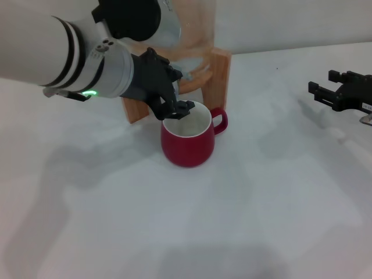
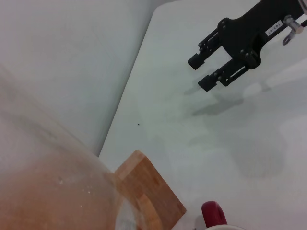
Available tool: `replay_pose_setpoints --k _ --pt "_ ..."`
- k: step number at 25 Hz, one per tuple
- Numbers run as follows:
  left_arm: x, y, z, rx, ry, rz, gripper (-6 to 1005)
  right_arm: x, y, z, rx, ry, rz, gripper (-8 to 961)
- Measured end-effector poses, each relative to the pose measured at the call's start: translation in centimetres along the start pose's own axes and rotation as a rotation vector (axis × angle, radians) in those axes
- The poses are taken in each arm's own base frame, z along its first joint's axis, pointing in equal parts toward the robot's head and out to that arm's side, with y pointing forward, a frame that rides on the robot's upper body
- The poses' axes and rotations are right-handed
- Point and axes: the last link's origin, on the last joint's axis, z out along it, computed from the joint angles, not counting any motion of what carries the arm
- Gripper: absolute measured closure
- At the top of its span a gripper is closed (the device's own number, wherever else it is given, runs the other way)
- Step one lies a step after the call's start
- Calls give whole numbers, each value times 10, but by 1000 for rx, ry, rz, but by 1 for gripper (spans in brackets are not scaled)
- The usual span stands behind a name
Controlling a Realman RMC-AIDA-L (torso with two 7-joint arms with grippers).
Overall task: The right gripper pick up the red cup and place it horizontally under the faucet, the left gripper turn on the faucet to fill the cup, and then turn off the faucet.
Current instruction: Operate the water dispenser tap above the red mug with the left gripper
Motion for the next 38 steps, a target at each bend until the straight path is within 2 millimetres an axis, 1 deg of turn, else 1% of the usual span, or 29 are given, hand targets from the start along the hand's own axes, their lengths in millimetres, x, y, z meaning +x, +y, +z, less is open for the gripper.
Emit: replay_pose_setpoints --k 10,27,34,38 --pt "1 -1 5 7 0 6 425 0 0 0 0 1 1 364" --pt "3 -5 7 19 6 7 425 1 0 0 2 0 3 364" --pt "9 4 4 7 16 33 425 1 -1 -2 6 0 3 365" --pt "6 7 4 0 9 34 425 0 -1 -1 5 -2 2 365"
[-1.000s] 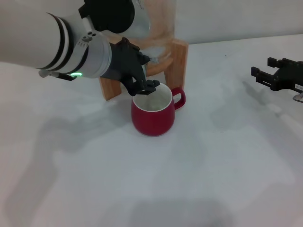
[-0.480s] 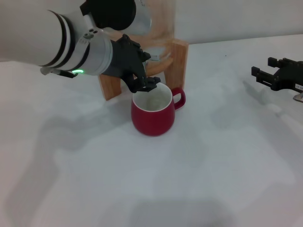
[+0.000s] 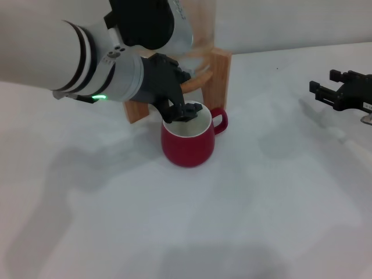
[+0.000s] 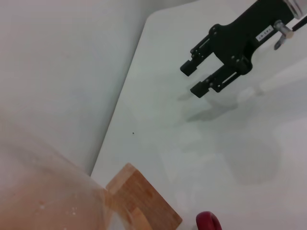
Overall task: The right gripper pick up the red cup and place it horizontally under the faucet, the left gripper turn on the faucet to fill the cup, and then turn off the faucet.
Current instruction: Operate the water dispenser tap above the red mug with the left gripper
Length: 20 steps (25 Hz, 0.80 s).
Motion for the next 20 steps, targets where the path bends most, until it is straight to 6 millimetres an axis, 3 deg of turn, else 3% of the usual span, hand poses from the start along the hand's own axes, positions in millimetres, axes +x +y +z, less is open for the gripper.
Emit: replay_pose_setpoints --k 20 --pt "4 -6 7 9 4 12 426 1 -1 0 10 6 2 364"
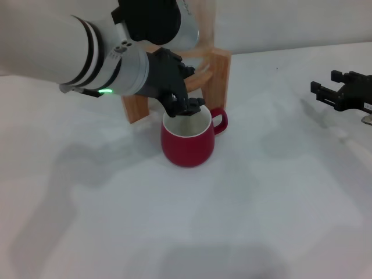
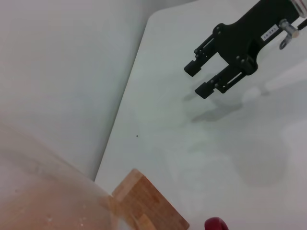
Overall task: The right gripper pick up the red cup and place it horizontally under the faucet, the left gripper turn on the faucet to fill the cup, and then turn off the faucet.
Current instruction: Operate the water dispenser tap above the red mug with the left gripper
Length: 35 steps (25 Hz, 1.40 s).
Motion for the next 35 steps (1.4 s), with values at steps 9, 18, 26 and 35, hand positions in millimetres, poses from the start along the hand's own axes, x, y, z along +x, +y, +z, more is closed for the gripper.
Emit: replay_pose_setpoints --k 9,18,26,35 --pt "0 -3 1 13 3 -3 426 0 0 1 2 3 -2 364" --pt "-1 -7 5 21 -10 -3 426 0 -1 1 7 4 -4 365" --pt "-1 -10 7 32 -10 1 425 0 -2 0 11 4 -3 365" --pt "1 -10 6 34 -8 10 426 -1 -3 0 14 3 -4 365"
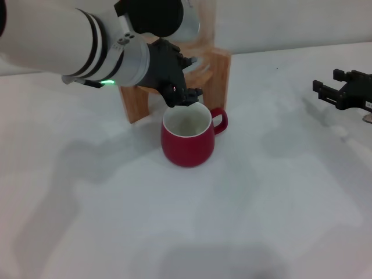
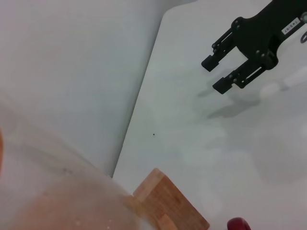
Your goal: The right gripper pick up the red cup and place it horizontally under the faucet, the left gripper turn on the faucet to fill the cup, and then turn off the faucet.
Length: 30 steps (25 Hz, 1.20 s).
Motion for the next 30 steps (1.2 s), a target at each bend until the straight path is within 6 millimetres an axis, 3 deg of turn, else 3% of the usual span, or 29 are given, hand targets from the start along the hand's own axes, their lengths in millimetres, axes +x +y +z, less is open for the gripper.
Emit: replay_pose_setpoints --k 22,30 --pt "11 17 -23 -40 84 13 394 4 -1 -3 5 7 6 364" --pt "16 26 -73 -31 297 -105 381 5 -1 -5 8 3 14 364"
